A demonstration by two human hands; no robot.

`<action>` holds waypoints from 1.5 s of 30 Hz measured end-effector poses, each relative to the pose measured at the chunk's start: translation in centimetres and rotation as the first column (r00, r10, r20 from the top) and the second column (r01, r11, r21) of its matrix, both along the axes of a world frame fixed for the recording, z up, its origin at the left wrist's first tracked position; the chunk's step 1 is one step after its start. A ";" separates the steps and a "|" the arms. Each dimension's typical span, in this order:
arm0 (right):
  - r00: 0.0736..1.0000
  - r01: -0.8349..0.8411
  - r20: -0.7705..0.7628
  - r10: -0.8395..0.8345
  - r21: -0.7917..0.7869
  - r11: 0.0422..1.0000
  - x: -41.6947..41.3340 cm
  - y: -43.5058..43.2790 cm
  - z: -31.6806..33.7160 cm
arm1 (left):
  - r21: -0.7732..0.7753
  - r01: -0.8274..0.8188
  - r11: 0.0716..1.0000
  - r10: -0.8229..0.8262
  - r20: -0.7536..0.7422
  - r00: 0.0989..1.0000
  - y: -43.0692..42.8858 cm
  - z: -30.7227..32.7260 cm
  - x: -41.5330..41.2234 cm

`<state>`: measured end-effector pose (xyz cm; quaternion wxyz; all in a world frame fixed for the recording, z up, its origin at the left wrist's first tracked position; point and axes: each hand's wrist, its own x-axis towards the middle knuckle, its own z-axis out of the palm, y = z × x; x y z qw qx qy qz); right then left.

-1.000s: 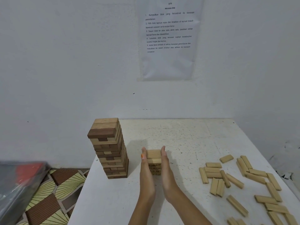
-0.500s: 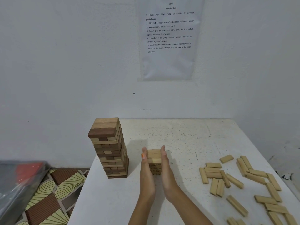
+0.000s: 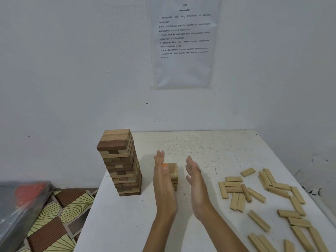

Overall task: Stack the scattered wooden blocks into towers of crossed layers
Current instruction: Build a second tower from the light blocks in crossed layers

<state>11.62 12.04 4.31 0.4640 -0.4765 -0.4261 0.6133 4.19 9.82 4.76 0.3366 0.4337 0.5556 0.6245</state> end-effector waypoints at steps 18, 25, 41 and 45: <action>0.875 0.434 0.166 -0.454 0.145 0.889 15.8 -4.7 -2.0 | -0.108 0.263 0.959 -0.281 -0.229 0.932 -1.4 -3.6 10.8; 0.731 0.228 0.605 -0.315 0.219 0.949 19.9 -5.3 -5.6 | -0.206 0.290 0.934 -0.356 -0.517 0.779 -0.3 -6.1 12.6; 0.622 0.177 0.694 -0.363 0.327 0.928 20.4 -4.8 -6.9 | -0.388 0.274 0.880 -0.461 -0.556 0.692 0.6 -6.7 12.6; 0.680 0.251 0.604 -0.416 0.342 0.906 20.7 -4.4 -5.9 | -0.380 0.259 0.888 -0.424 -0.456 0.783 0.7 -6.6 12.5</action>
